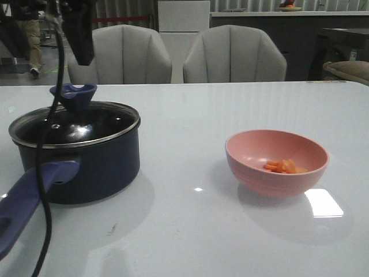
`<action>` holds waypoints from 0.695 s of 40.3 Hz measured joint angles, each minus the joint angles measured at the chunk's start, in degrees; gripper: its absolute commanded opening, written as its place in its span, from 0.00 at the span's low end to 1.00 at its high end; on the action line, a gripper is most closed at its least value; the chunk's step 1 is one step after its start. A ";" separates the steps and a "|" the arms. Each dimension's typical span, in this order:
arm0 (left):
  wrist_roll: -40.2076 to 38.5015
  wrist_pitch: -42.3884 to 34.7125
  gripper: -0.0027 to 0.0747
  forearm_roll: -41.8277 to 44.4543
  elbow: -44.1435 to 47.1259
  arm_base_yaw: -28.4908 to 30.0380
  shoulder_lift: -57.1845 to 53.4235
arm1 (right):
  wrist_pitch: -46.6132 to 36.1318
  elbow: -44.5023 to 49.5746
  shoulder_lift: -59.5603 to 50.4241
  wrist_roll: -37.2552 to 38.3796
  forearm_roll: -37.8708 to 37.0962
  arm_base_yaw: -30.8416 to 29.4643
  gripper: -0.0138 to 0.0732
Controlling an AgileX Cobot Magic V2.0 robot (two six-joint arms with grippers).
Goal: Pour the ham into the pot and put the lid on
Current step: 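Lower the left gripper onto the purple lid knob and grasp it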
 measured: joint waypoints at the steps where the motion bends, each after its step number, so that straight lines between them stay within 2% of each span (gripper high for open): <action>1: -0.39 0.72 0.84 0.00 -0.67 -0.14 0.77 | 0.00 0.00 0.00 0.00 0.00 0.00 0.34; 12: -1.86 4.55 0.84 -1.03 -6.55 -0.13 7.34 | 0.00 0.00 0.00 0.00 0.00 0.00 0.34; 24: -2.59 5.01 0.84 -1.17 -7.05 -0.13 10.82 | 0.00 0.00 0.00 0.00 0.00 0.00 0.34; 28: -2.59 5.09 0.80 -1.41 -7.16 -0.13 11.57 | 0.00 0.00 0.00 0.00 0.00 0.00 0.34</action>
